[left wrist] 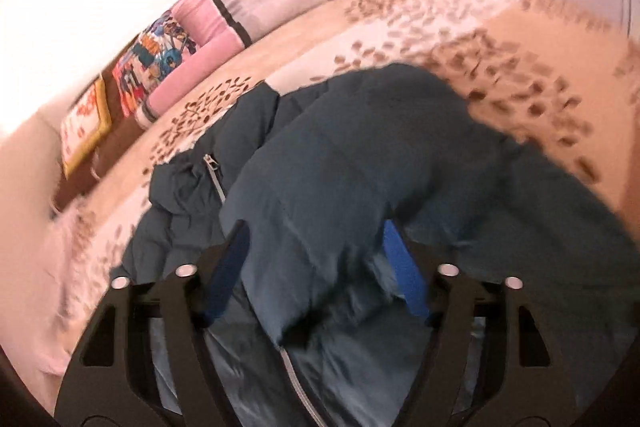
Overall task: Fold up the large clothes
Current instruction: 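Reach the left gripper to the other sleeve and close on it, then lift the held sleeve and fold it across the body with the left gripper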
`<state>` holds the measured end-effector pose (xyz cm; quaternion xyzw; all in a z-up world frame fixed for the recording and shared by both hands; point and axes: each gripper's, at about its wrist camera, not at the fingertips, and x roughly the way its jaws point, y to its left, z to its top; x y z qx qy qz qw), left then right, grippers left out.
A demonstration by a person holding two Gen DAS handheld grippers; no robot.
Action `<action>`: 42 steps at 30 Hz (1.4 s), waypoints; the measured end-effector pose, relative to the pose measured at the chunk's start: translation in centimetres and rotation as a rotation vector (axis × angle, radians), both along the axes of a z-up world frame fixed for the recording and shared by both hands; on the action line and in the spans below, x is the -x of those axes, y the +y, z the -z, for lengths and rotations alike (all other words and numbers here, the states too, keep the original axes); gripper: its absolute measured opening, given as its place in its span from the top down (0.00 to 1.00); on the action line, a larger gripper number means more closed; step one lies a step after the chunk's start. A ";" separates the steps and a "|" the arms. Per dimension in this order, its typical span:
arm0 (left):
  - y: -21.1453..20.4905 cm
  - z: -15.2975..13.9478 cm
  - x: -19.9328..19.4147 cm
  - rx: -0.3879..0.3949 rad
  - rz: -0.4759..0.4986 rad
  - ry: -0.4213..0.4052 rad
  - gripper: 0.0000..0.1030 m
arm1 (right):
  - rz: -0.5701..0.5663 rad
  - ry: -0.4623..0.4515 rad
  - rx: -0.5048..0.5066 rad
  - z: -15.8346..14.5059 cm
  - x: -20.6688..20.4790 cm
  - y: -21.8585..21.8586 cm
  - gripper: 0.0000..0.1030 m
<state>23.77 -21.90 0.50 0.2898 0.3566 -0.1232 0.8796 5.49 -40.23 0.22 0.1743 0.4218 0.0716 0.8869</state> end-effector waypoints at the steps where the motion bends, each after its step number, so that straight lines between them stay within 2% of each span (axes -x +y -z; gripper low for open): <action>1: -0.1 0.2 -0.4 -0.020 -0.003 0.001 0.66 | 0.004 0.000 -0.003 -0.1 -0.1 -0.2 0.33; 3: 0.0 0.4 -1.0 -0.043 -0.026 0.000 0.93 | 0.007 0.001 -0.007 0.0 0.1 -0.4 0.33; 4: 0.8 0.1 -1.3 -0.033 -0.063 -0.004 0.97 | 0.010 0.002 -0.008 0.0 0.0 -0.4 0.33; 6: 2.8 -0.8 -1.6 0.037 -0.119 0.001 0.98 | 0.012 0.007 -0.006 0.2 0.0 -0.3 0.33; 9: 8.0 -3.1 -1.2 0.176 -0.232 -0.028 0.98 | 0.004 0.010 0.002 0.4 -0.2 0.2 0.33; 12: 13.0 -3.7 -1.0 0.267 -0.353 -0.026 0.99 | -0.017 0.021 0.005 0.6 -0.5 1.3 0.33; 15: 20.0 -2.5 -1.1 0.417 -0.511 0.055 0.99 | -0.040 0.028 0.011 0.9 -0.8 2.4 0.33; 18: 24.8 0.3 -1.0 0.519 -0.640 0.146 0.97 | -0.075 0.036 0.024 1.0 -1.1 3.9 0.33; 21: 27.3 2.5 -0.8 0.576 -0.724 0.213 0.82 | -0.103 0.038 0.044 1.0 -1.2 5.1 0.33; 23: 28.7 2.9 0.0 0.623 -0.781 0.192 0.80 | -0.115 0.037 0.061 0.9 -1.2 5.6 0.33; 26: 29.2 2.1 0.6 0.687 -0.770 0.135 0.79 | -0.126 0.039 0.080 1.0 -1.2 6.2 0.33; 28: 28.4 1.6 0.1 0.689 -0.728 0.123 0.79 | -0.128 0.048 0.080 1.2 -1.2 6.4 0.33; 31: 26.5 1.6 -1.7 0.639 -0.662 0.141 0.79 | -0.134 0.054 0.082 1.4 -1.2 6.7 0.33; 35: 24.9 3.8 -3.9 0.520 -0.680 0.218 0.79 | -0.139 0.058 0.095 1.4 -1.1 7.0 0.33; 38: 24.4 4.0 -3.9 0.469 -0.673 0.215 0.76 | -0.139 0.057 0.097 1.2 -0.9 7.0 0.33; 41: 24.9 2.7 -2.5 0.487 -0.669 0.199 0.66 | -0.136 0.056 0.102 1.0 -0.6 7.0 0.33; 42: 25.4 2.2 -1.8 0.507 -0.668 0.193 0.59 | -0.134 0.057 0.102 1.0 -0.6 7.0 0.33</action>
